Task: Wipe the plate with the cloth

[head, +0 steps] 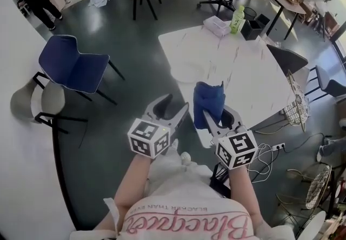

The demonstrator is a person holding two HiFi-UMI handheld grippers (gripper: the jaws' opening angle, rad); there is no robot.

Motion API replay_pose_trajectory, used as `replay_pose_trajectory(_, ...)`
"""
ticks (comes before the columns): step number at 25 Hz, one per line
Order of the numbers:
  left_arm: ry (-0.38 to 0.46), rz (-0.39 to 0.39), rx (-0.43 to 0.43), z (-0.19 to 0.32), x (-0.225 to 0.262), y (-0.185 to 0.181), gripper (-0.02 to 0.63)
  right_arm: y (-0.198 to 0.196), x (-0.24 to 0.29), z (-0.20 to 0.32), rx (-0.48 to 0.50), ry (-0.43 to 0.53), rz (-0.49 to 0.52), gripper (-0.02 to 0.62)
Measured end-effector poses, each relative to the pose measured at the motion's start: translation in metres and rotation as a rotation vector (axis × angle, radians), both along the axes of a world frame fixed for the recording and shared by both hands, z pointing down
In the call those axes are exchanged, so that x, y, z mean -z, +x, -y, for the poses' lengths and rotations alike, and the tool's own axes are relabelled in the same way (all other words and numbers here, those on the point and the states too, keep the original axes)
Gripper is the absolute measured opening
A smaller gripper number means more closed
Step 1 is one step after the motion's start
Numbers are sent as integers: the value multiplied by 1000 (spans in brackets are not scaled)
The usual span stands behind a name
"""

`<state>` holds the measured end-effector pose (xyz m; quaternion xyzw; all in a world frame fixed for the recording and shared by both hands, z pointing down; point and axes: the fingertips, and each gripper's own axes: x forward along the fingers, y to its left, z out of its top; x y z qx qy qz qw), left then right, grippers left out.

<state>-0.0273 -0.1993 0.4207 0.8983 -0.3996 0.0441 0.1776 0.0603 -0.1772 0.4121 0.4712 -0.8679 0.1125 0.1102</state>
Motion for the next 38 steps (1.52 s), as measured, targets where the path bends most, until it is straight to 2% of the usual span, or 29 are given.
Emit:
replay_pose_trajectory(5, -83, -32, -35, 30, -16, 2, 215, 7, -4, 27, -20, -15, 0, 123)
replay_pose_trajectory(11, -90, 6, 1, 82, -35, -2, 169, 16, -10, 75, -38, -38, 2, 123)
replay_pose_trajectory(15, -171, -34, 14, 112, -60, -7, 167, 13, -25, 107, -11, -71, -4, 123)
replay_pose_trajectory(19, -257, -82, 17, 141, -84, -13, 167, 7, -40, 138, 23, -82, -66, 123)
replay_pose_trajectory(31, -492, -28, 83, 207, -193, -34, 167, -1, -86, 189, 32, -194, -73, 123)
replay_pose_trajectory(35, -564, -65, 95, 217, -215, -35, 167, -3, -94, 200, 32, -218, -76, 123)
replay_pose_trajectory(38, -584, -80, 107, 228, -224, -34, 167, -3, -101, 204, 35, -242, -82, 123)
